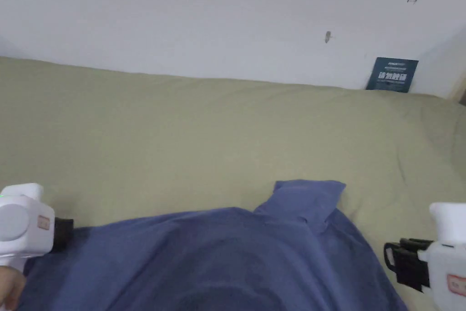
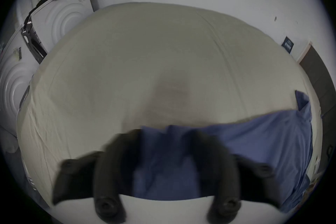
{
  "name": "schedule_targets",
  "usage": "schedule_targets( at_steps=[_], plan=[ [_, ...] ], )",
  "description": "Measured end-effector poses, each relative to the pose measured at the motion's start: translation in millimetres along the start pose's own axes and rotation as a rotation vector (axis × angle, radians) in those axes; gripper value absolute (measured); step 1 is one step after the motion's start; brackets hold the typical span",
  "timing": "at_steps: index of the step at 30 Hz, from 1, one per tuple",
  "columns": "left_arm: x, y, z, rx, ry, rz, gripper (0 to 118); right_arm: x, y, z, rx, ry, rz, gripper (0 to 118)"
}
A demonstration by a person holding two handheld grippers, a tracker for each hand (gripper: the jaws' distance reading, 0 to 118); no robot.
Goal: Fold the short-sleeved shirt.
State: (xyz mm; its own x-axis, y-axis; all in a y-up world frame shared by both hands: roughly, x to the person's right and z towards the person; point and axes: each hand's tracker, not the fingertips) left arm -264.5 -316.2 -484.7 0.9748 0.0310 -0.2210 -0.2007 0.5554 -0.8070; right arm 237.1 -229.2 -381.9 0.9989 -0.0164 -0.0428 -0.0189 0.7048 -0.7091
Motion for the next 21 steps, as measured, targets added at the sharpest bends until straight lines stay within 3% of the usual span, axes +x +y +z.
schedule_targets(
  at_steps=[1,2,3,5,6,12,17,18,21],
  plan=[
    [0,0,5,0.021,-0.057,0.007,3,6,14,-21,-0.028,0.029,0.014,3],
    [-1,-1,7,0.016,-0.097,0.014,3,9,22,-35,-0.042,0.047,0.03,4],
    [2,-2,7,0.01,-0.066,0.012,3,15,34,-55,-0.054,0.07,0.032,13],
    [3,-1,9,0.009,-0.06,-0.001,4,27,53,-95,-0.108,0.095,0.017,70],
    [3,-2,10,0.014,-0.058,0.0,4,31,62,-115,-0.137,0.071,0.001,85],
    [0,-1,6,0.011,-0.066,0.005,3,38,85,-191,-0.29,0.023,0.091,82],
    [1,-1,2,0.013,-0.062,-0.02,3,26,92,-211,-0.262,0.103,0.066,80],
    [1,-1,2,0.014,-0.065,-0.024,3,23,93,-215,-0.297,0.108,0.064,75],
    [-2,0,1,0.015,-0.075,-0.034,3,10,92,-213,-0.311,0.013,0.111,38]
  ],
)
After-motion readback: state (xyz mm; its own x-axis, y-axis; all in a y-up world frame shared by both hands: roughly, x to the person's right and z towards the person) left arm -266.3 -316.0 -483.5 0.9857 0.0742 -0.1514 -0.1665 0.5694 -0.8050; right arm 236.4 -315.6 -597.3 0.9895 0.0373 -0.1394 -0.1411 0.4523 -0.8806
